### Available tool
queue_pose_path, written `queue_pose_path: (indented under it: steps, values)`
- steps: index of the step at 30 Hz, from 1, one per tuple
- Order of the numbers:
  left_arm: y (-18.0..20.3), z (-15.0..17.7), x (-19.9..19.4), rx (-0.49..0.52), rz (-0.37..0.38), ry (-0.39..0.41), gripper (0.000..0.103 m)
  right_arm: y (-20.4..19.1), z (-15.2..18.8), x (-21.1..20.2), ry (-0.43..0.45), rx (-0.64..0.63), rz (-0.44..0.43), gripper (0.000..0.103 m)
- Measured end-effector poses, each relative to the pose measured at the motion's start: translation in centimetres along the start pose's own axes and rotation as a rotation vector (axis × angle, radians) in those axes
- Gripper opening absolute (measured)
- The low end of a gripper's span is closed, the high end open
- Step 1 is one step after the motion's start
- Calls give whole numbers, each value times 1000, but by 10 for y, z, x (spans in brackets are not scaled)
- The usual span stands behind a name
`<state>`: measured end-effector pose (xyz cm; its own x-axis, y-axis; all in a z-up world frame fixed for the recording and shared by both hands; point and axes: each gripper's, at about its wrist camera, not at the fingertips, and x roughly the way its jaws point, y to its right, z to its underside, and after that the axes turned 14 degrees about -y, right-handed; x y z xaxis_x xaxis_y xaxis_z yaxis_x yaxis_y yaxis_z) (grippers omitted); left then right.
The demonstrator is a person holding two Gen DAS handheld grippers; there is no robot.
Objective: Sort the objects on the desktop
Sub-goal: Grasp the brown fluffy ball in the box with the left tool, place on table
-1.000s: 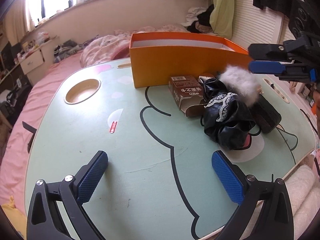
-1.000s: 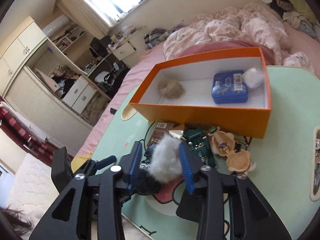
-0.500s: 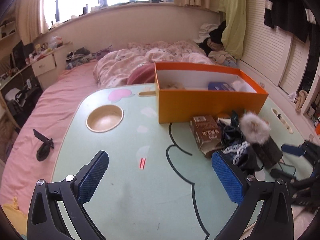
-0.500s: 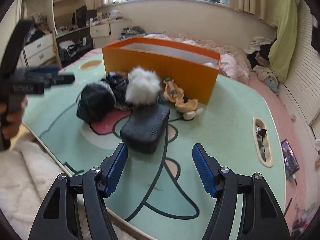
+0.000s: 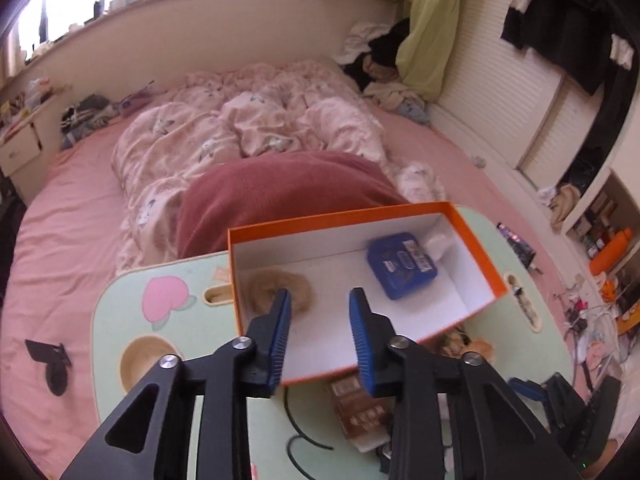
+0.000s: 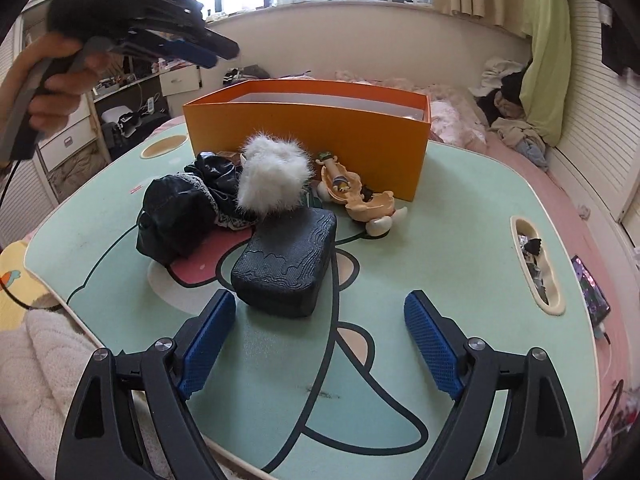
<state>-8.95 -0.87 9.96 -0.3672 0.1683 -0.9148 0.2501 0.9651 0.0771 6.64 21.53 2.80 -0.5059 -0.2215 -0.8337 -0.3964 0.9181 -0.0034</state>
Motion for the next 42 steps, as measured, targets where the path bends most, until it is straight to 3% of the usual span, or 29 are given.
queue_pose_path:
  steps: [3,5,7,10,14,16,19,22,23,29,33,35,38,42]
  values:
    - [-2,-32,35,10,-83,-140,23,-2,5,-3,7,-1,-1,86]
    - [1,-42,54,25,-106,-222,27,-2,6,-3,9,-1,-2,86]
    - [11,-45,71,61,-186,-295,31,-1,6,-4,11,-1,-3,86]
    - [23,-45,89,128,-313,-330,36,-2,7,-5,16,-2,-4,86]
    - [30,-44,106,169,-419,-318,47,-4,8,-6,19,-3,-2,87]
    - [35,-43,107,195,-444,-301,45,-4,7,-6,18,-3,0,87]
    - [31,-44,100,195,-411,-285,34,-3,6,-5,19,-1,-1,87]
    - [23,-46,91,172,-301,-274,25,-4,6,-5,20,0,-1,87]
    - [21,-45,87,164,-258,-270,17,-3,6,-5,19,-1,-1,87]
    - [14,-36,32,107,-2,-121,16,-4,6,-5,19,0,-1,87]
    - [10,-10,-16,63,151,10,16,-4,6,-5,20,0,0,87]
    - [10,14,-28,54,168,57,17,-3,6,-5,19,0,-1,87]
    - [3,55,-30,3,127,102,17,-4,6,-6,21,0,0,87]
    - [-9,98,-6,-88,124,86,17,-6,6,-6,21,6,9,87]
